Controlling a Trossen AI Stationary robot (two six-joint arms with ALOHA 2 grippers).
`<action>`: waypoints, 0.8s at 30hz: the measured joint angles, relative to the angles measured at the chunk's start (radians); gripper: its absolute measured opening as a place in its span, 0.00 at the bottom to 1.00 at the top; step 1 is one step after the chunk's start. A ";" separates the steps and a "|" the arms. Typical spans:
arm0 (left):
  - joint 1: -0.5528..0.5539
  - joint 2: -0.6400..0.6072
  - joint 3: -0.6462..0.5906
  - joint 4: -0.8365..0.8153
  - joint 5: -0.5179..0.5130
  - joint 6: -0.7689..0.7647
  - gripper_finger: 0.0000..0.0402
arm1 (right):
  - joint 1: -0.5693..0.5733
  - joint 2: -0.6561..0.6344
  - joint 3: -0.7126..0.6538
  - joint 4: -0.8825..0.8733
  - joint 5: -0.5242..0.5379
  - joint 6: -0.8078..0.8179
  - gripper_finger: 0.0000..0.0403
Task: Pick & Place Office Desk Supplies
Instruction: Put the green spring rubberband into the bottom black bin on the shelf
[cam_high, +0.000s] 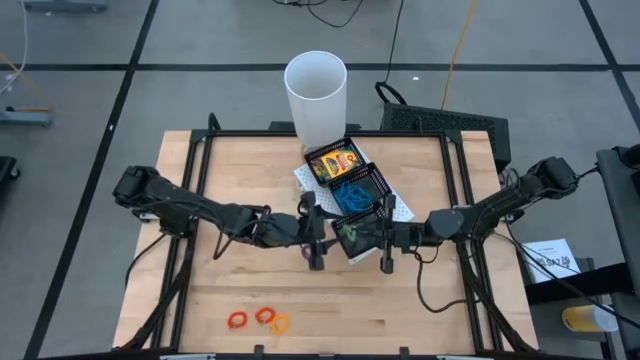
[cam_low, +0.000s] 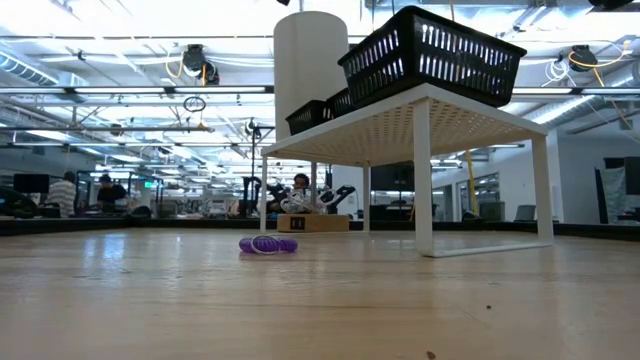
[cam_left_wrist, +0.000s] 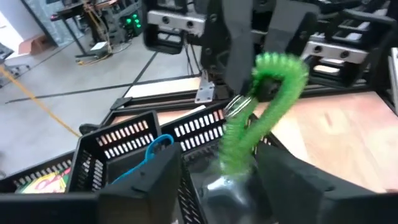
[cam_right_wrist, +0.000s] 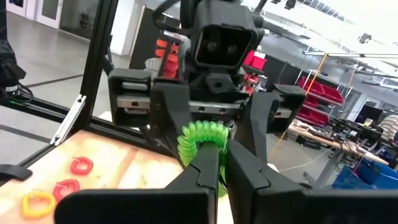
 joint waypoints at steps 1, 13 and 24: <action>-0.002 -0.001 0.000 0.001 0.005 0.009 0.57 | 0.000 0.000 0.000 -0.002 0.001 0.000 0.01; -0.044 -0.152 0.000 -0.298 -0.065 -0.118 0.70 | 0.008 -0.174 -0.001 -0.298 0.000 0.132 0.01; -0.037 -0.061 -0.001 -0.582 0.007 -0.431 0.63 | 0.008 -0.235 -0.001 -0.561 0.002 0.274 0.01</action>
